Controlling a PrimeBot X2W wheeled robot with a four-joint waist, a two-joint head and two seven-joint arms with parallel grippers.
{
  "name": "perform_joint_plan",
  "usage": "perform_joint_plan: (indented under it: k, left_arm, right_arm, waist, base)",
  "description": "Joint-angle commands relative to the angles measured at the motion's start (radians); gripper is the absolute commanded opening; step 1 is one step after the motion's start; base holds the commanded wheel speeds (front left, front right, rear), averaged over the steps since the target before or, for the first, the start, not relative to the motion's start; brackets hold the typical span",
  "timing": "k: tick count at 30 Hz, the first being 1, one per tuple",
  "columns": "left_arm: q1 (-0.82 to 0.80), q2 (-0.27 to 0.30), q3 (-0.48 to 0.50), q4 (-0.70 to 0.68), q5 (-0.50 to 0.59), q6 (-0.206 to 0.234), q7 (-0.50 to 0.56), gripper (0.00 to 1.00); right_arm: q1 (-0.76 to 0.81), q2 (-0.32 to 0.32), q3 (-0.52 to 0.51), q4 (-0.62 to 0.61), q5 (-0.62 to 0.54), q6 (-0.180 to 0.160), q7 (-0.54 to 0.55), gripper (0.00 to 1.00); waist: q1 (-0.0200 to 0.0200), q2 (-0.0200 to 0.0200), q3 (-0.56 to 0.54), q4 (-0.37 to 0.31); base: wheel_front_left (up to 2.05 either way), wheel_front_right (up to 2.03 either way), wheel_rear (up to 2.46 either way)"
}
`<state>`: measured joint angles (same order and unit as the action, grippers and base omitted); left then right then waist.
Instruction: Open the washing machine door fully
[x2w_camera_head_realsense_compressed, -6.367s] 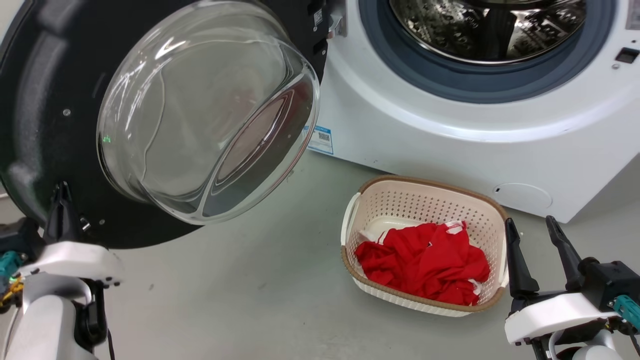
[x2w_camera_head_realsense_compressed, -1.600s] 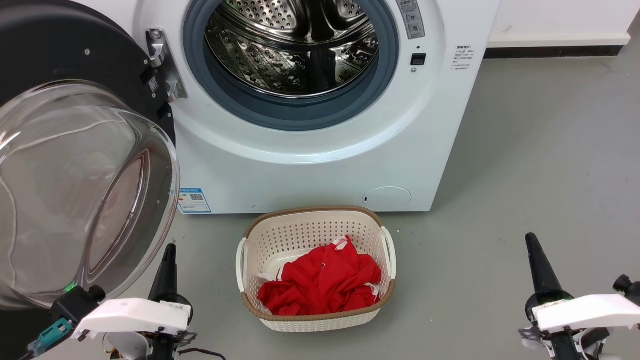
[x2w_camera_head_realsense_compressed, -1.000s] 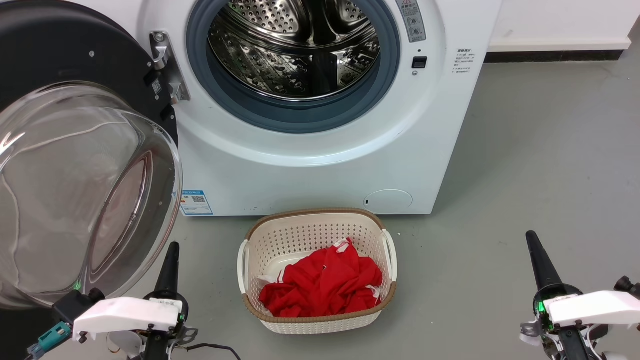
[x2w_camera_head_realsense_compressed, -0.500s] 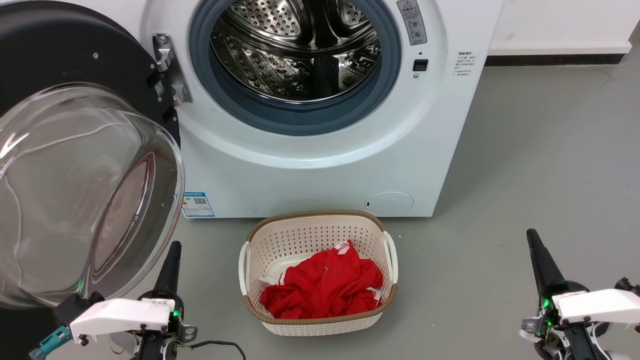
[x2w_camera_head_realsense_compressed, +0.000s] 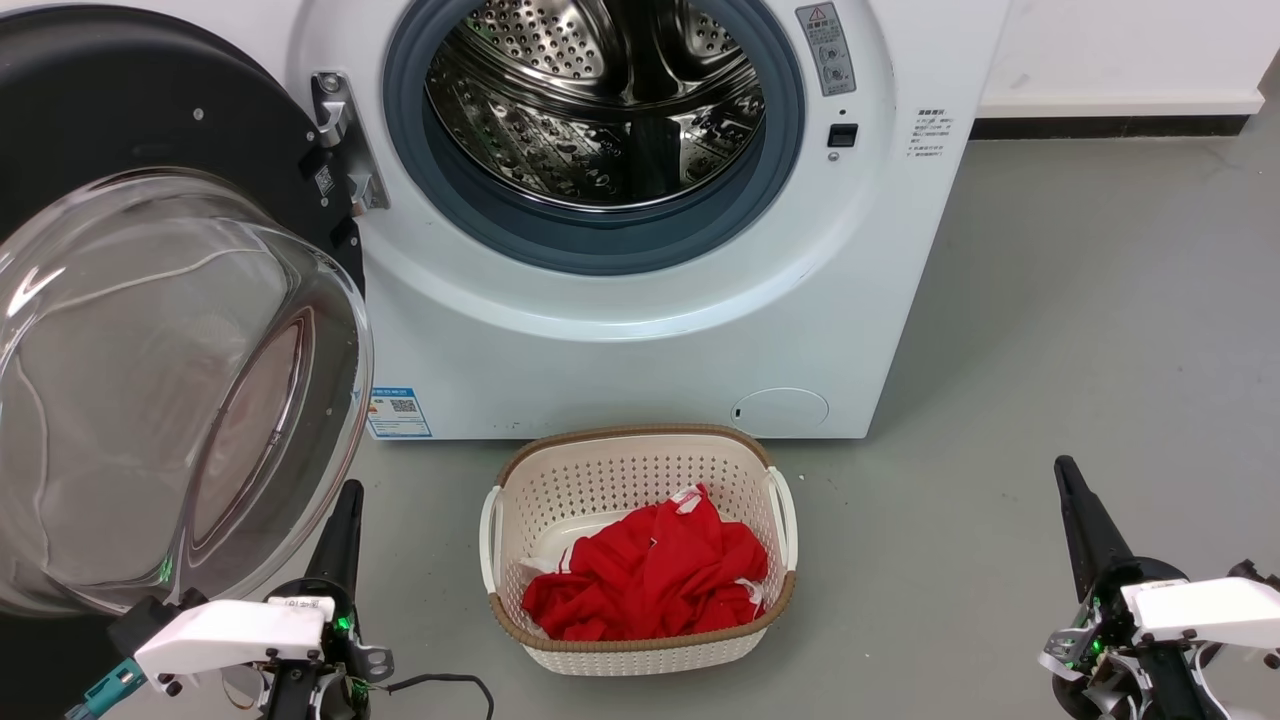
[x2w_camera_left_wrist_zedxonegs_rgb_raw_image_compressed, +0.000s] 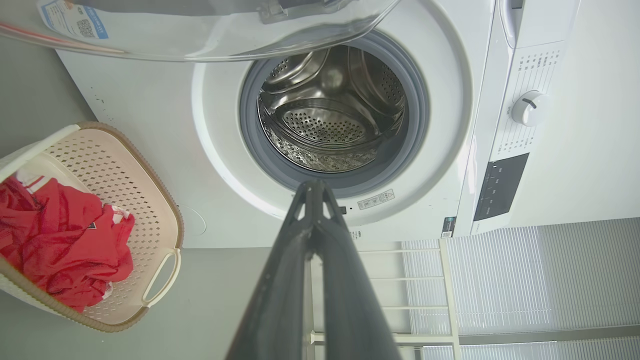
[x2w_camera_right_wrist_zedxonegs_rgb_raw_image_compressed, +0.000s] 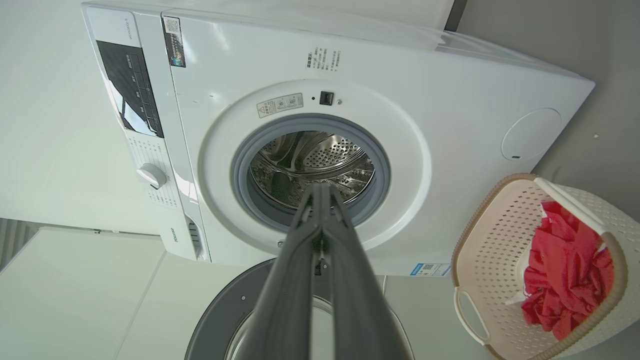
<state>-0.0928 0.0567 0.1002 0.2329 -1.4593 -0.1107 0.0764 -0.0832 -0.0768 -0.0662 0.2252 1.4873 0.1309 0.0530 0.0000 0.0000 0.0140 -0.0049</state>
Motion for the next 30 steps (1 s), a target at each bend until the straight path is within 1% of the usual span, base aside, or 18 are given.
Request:
perform_joint_plan:
  k: [1, 20, 30]
  left_arm:
    - [-0.019, -0.001, 0.003, 0.002, -0.021, -0.005, 0.007, 0.00]
    - [-0.020, -0.008, 0.017, 0.014, -0.158, -0.023, 0.042, 0.00]
    - [-0.020, -0.008, 0.017, 0.014, -0.153, -0.022, 0.041, 0.00]
  right_arm:
    - [-0.018, -0.001, -0.004, 0.001, 0.024, 0.000, 0.006, 0.00]
    - [-0.028, 0.004, -0.016, 0.020, 0.157, 0.000, 0.037, 0.00]
    - [-0.028, 0.007, -0.020, 0.020, 0.149, 0.000, 0.041, 0.00]
  waist:
    - [0.0000, 0.0000, -0.001, 0.000]
    - [0.0000, 0.0000, -0.011, 0.005]
    - [0.0000, 0.0000, -0.011, 0.005]
  base:
    - [0.00, 0.00, 0.00]
    - [0.00, 0.00, 0.00]
    - [0.00, 0.00, 0.00]
